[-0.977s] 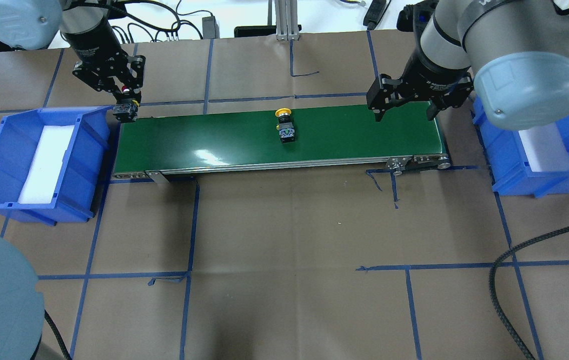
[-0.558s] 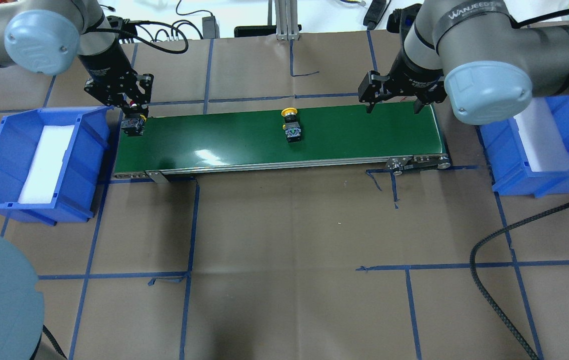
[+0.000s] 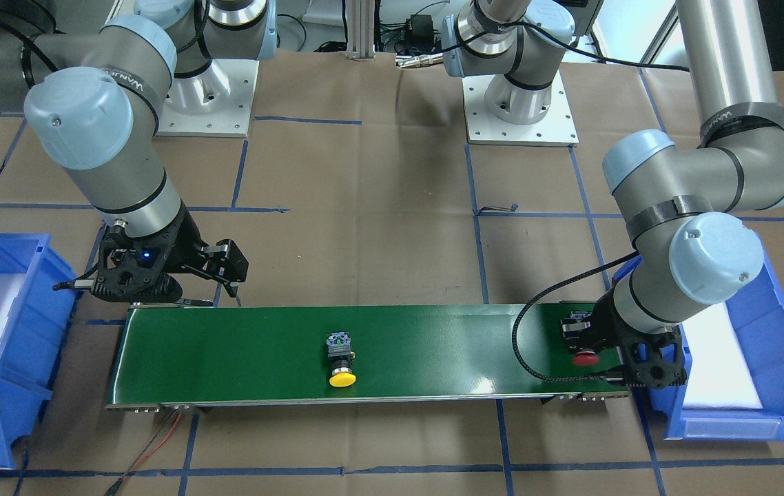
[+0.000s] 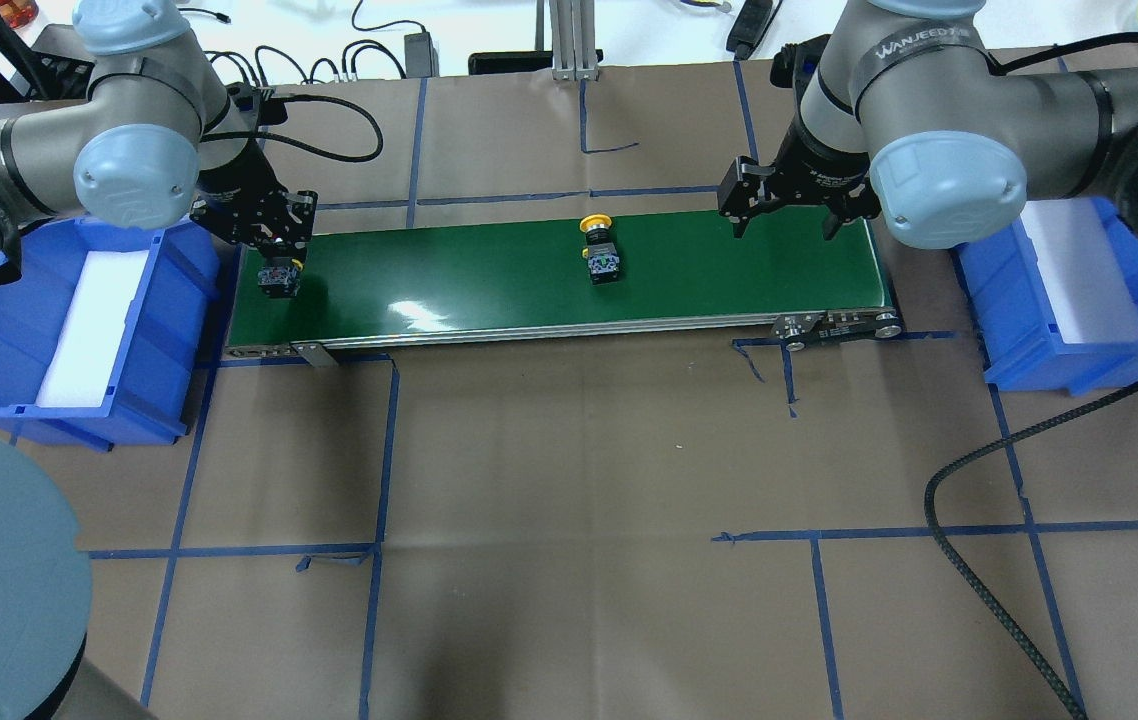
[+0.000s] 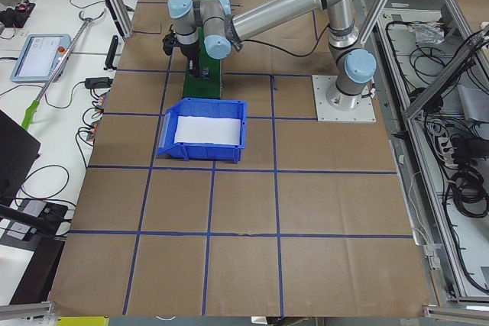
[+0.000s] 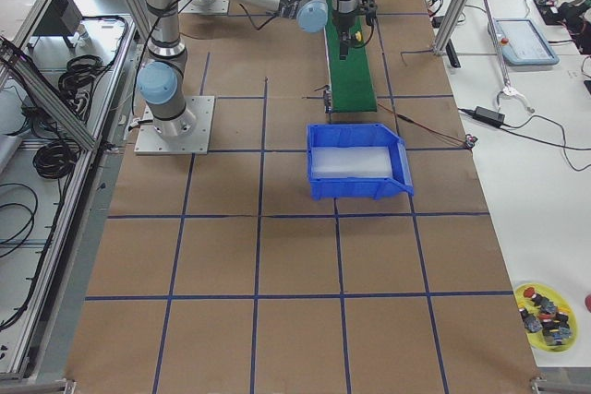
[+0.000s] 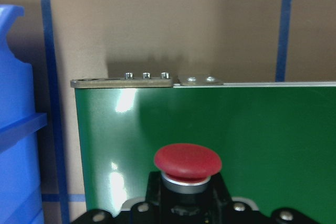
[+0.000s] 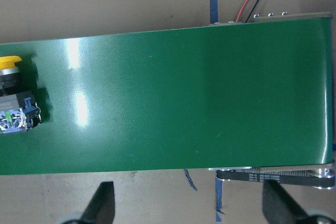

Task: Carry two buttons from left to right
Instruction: 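Carry the red button onto the belt and release while right arm approaches belt end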

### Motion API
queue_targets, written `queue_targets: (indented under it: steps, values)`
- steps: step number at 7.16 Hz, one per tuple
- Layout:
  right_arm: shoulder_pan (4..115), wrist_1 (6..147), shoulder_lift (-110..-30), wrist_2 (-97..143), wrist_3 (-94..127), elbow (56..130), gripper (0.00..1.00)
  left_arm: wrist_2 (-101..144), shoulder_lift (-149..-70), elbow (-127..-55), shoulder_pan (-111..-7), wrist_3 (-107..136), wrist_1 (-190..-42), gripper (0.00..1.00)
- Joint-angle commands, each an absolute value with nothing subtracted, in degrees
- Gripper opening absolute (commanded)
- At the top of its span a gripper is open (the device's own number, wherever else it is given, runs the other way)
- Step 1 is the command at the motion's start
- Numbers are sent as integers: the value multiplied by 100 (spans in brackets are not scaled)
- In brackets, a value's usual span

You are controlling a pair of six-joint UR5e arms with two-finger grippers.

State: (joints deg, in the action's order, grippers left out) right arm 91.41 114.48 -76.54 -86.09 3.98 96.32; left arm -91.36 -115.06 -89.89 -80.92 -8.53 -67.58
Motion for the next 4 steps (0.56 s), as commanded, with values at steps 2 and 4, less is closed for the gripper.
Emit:
queue_targets:
  steps: [2,4]
  values:
    - [9123,11470,-7506,-8701,378,9642,100,-9132,-11514,-9017,-8086,-757,-6741,78]
    - [9123,11478,-7366,-8701,343,9650,100,-9141,-11487,-8896,-8077,-730,-6776,99]
